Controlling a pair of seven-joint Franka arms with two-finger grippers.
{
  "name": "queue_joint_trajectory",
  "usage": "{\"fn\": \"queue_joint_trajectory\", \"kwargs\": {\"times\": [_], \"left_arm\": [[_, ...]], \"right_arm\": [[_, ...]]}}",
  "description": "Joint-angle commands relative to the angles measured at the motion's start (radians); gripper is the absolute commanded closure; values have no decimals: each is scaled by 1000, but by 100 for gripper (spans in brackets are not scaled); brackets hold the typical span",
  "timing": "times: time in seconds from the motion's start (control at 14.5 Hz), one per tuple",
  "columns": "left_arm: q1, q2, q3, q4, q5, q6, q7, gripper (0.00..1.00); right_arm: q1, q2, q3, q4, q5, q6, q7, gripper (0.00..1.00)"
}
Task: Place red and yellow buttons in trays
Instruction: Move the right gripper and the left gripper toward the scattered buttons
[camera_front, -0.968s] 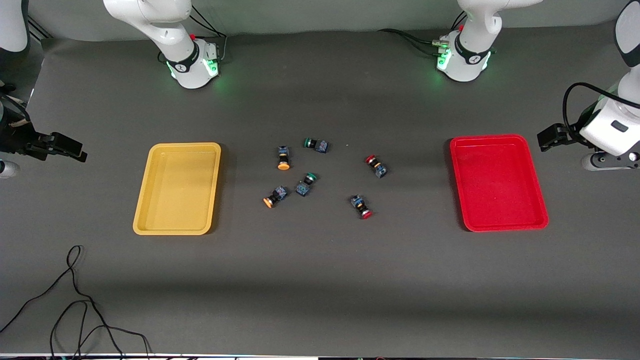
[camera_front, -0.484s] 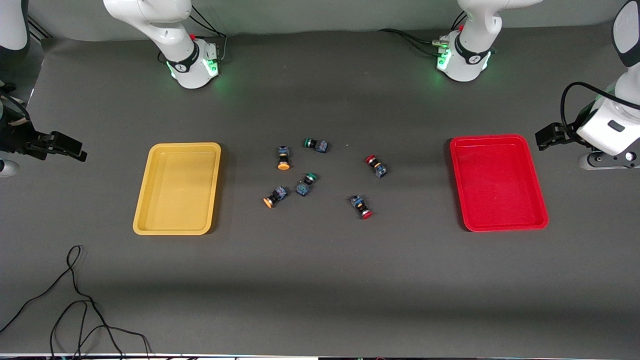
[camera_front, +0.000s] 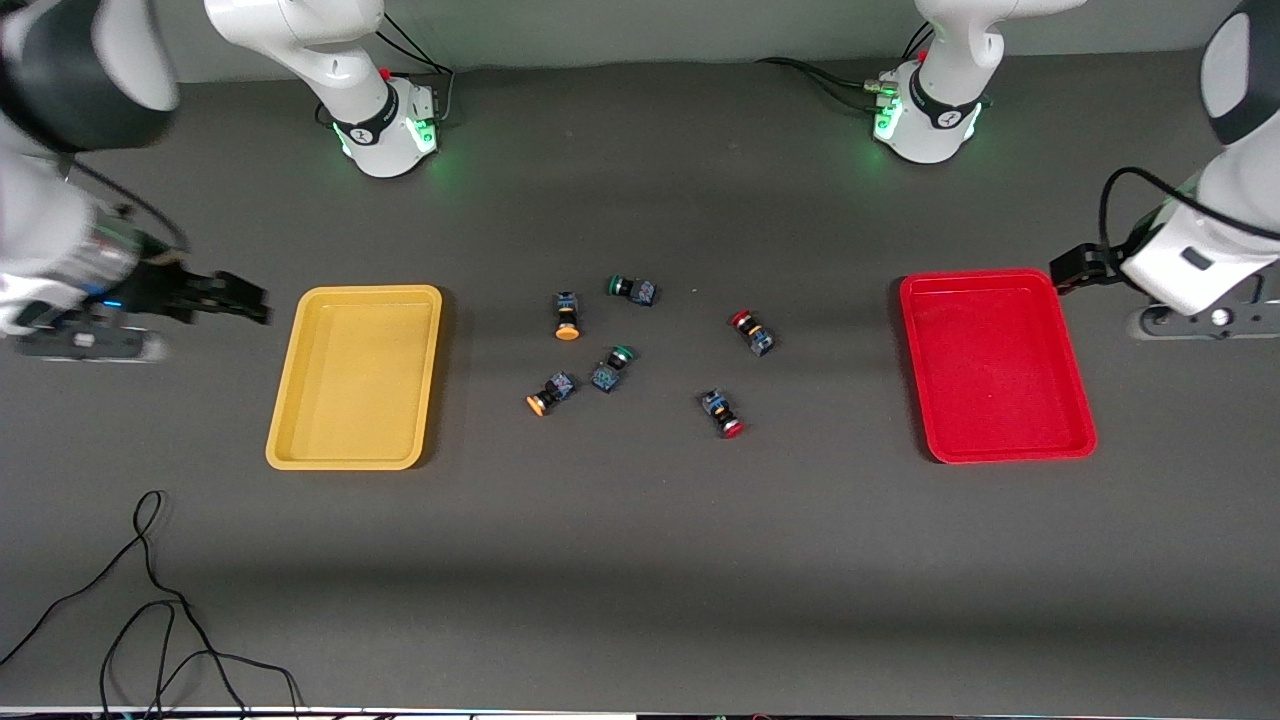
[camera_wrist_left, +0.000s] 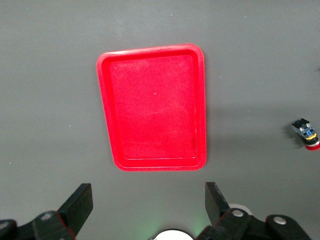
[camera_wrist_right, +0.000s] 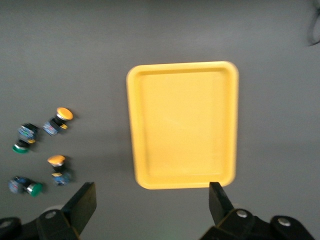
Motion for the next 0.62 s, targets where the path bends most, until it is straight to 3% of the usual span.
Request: {"fn": "queue_joint_trajectory", "kwargs": {"times": [0.0,0.21,0.35,0.55], "left_arm": [[-67,43,5,20,-5,-19,-82,0],[-147,145,3,14,-13,33,-145,0],[-165,221,2,0,-117,129,-186,0],[-252,339,0,-3,-151,272,-370,0]], "right_arm": [[168,-37,-5,-153,11,151,219,0],[352,13,-5,-176,11,257,472,0],[460,40,-5,-175,11,290,604,0],[523,44,-7,-181,11,301,679,0]]}}
